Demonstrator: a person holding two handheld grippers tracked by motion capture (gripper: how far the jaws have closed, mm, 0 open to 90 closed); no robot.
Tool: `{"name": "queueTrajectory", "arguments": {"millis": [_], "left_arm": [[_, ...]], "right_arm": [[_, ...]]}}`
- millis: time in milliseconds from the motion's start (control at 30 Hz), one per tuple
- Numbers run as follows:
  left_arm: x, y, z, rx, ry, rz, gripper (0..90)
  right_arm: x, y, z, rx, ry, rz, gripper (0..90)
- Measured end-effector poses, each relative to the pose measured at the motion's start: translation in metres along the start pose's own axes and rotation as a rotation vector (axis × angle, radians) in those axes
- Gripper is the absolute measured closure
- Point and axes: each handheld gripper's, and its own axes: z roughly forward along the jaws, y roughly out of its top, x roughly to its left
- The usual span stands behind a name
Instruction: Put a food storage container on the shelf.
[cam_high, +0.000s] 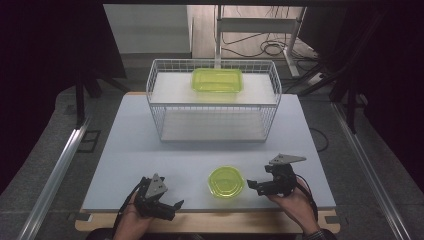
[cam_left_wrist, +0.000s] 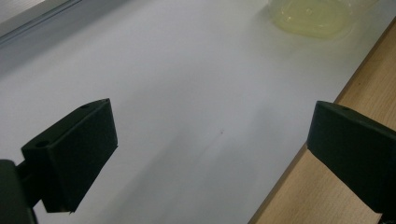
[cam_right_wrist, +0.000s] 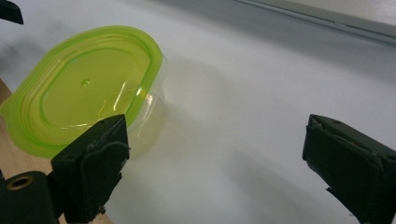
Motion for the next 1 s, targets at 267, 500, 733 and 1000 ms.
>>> {"name": "queueTrajectory", "arguments": {"millis": [267,500,733,1000], "left_arm": [[0.001,0.0,0.001,0.002,0.002,0.001,1.7],[0.002,0.0,0.001,-0.004,-0.003,-0.004,1.9],[0.001,0.0,0.001,-0.001,0.003,0.0,1.9],[0.001,0.0,0.0,-0.001,0.003,0.002,1.9]], "right_arm": [[0.003,0.012,0.0,0.002,0.06,0.008,25.4],[-0.001,0.02,0.008,0.016,0.157,0.048,36.5],[-0.006,0.025,0.021,0.064,0.25,0.129,49.6],[-0.01,0.026,0.034,0.127,0.319,0.225,62.1]]}}
